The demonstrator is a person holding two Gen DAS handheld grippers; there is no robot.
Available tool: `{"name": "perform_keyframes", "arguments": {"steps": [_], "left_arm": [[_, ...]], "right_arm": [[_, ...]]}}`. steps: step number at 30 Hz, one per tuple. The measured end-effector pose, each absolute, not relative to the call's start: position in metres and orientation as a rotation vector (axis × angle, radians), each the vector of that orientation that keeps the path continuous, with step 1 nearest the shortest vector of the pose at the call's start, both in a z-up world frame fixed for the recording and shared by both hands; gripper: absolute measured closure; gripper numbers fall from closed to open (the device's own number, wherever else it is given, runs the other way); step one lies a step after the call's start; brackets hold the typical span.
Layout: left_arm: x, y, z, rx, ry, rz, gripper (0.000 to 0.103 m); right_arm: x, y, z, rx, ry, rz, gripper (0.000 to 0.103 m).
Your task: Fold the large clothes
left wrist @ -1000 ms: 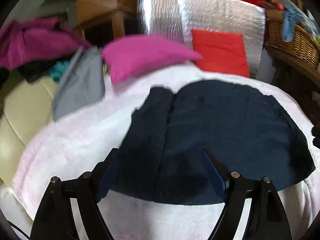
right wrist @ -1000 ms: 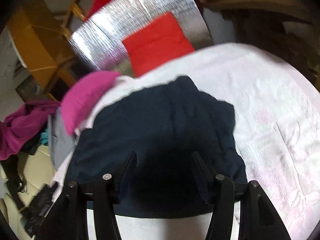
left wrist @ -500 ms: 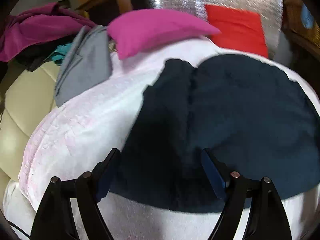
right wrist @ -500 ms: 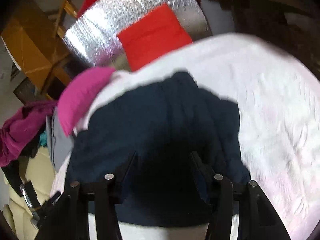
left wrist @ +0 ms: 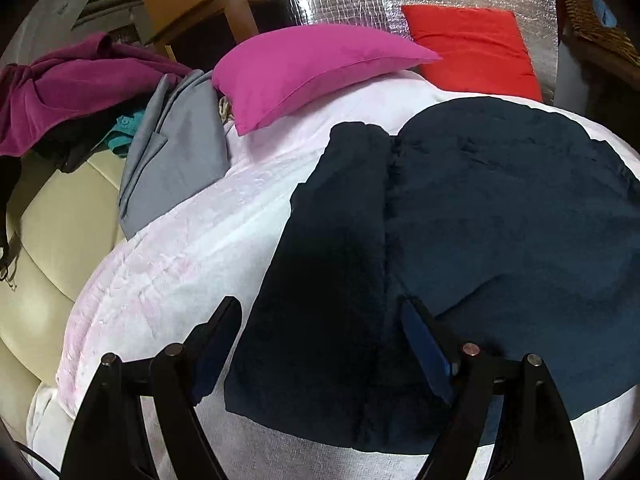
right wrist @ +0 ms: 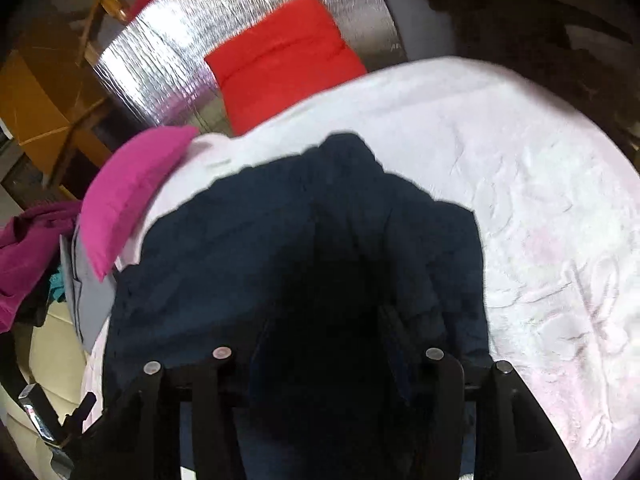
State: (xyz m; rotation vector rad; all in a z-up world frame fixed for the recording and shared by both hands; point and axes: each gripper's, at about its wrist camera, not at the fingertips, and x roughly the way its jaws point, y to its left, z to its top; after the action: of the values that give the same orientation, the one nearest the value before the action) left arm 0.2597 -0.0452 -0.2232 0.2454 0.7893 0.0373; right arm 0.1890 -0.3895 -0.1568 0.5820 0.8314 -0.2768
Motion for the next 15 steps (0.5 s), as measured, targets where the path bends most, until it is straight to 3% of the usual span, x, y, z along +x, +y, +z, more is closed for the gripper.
{"name": "perform_keyframes", "arguments": {"steps": [15], "left_arm": [[0.261, -0.043, -0.222, 0.226, 0.771, 0.033, 0.020]], "right_arm": [[0.177, -0.398, -0.161, 0.606, 0.818, -0.267, 0.048]]}}
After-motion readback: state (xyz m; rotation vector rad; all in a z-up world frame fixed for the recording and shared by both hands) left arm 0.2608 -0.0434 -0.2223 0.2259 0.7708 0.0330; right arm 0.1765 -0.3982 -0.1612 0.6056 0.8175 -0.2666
